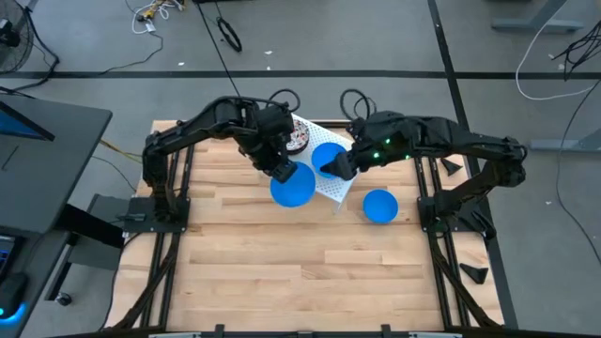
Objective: Pick & Place Mini bowls
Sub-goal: Stack the left blue bowl on top of the other blue bowl on the shelf
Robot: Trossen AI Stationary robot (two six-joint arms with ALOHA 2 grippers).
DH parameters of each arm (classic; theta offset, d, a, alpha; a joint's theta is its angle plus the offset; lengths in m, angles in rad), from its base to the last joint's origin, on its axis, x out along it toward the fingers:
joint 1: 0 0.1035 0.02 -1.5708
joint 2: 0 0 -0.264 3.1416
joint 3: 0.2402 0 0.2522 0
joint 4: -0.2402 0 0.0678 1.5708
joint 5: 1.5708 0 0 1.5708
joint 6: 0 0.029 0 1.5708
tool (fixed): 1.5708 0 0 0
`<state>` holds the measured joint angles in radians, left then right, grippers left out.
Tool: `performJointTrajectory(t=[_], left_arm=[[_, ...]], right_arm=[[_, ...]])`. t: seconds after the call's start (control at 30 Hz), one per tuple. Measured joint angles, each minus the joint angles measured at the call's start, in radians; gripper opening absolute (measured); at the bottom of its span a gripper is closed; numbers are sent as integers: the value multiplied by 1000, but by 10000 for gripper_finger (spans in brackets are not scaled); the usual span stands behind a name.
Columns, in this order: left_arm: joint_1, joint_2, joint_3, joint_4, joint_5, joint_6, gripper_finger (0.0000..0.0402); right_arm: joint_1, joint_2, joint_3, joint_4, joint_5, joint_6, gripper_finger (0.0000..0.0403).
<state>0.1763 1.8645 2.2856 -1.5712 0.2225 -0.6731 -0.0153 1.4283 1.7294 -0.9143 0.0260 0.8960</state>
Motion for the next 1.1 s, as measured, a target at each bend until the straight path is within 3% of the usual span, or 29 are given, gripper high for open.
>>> performJointTrajectory(t=[0.23,0.57,0.9,1.1], left_arm=[[13,1,0,0,0,17,3],[17,1,-2,0,-25,31,3],[17,1,-2,1,-35,34,3],[17,1,-3,0,-46,33,3]], right_arm=[[69,92,69,-25,104,-15,375],[113,246,230,-191,235,-15,375],[147,305,301,-250,266,-2,370],[157,305,301,-283,251,38,339]])
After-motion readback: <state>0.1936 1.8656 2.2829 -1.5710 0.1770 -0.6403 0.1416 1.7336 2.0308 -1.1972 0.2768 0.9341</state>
